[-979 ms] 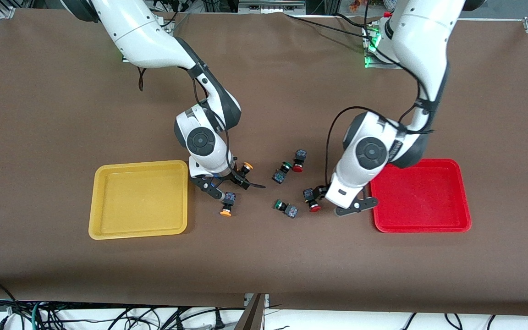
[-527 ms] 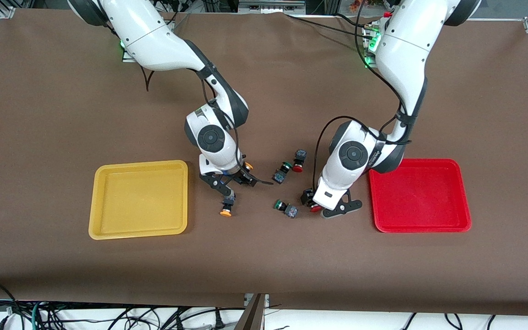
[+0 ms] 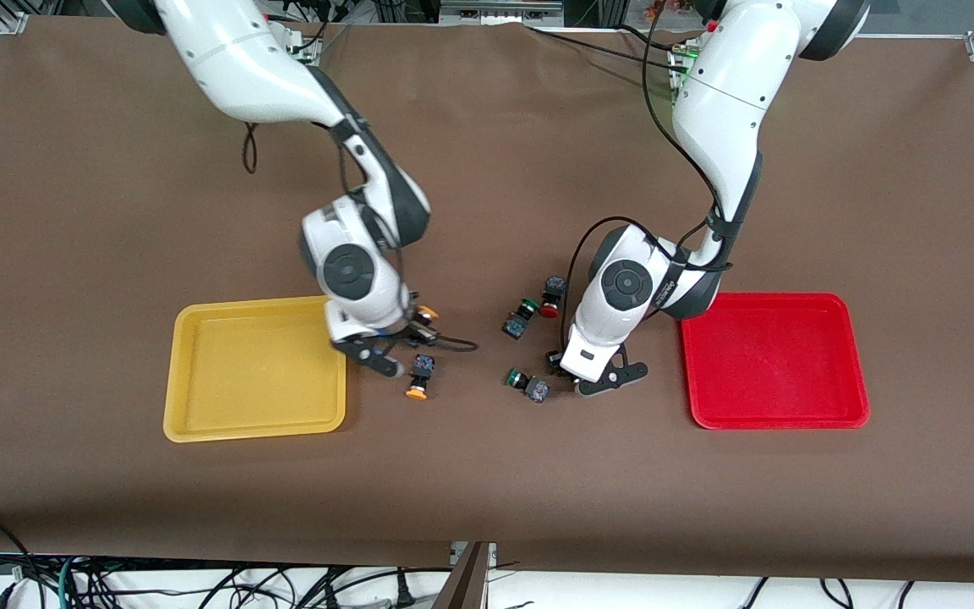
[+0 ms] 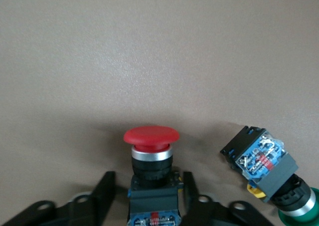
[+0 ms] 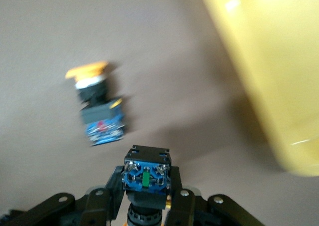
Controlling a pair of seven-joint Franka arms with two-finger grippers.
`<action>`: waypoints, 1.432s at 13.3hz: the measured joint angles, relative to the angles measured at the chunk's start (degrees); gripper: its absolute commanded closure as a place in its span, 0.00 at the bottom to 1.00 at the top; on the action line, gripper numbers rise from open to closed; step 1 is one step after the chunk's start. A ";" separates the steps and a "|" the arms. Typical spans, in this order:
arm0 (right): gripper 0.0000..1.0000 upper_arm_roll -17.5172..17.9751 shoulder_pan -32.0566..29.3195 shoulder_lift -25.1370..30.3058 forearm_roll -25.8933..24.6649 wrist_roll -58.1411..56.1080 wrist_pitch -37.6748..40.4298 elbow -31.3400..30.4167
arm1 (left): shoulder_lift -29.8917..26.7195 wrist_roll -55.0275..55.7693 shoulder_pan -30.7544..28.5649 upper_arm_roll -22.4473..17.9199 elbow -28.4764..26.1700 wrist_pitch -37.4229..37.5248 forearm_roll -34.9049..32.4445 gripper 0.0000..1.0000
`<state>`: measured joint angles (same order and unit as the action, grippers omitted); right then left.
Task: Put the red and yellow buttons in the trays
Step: 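Carry the orange button to the yellow tray while the left gripper carries the red one, then release both buttons in the trays and return both grippers to the buttons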
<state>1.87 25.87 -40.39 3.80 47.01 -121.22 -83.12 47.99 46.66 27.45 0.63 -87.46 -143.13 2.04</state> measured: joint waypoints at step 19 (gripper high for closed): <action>0.01 2.34 -26.33 -3.55 -4.33 -48.73 8.06 1.88 | -6.92 -64.46 -8.35 -16.84 -5.84 22.29 -0.06 0.00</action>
<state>4.21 -0.46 -43.94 -0.53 -1.72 -113.16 -81.24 41.07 -17.80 19.09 -16.21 -93.30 -120.84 1.98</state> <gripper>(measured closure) 0.088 0.590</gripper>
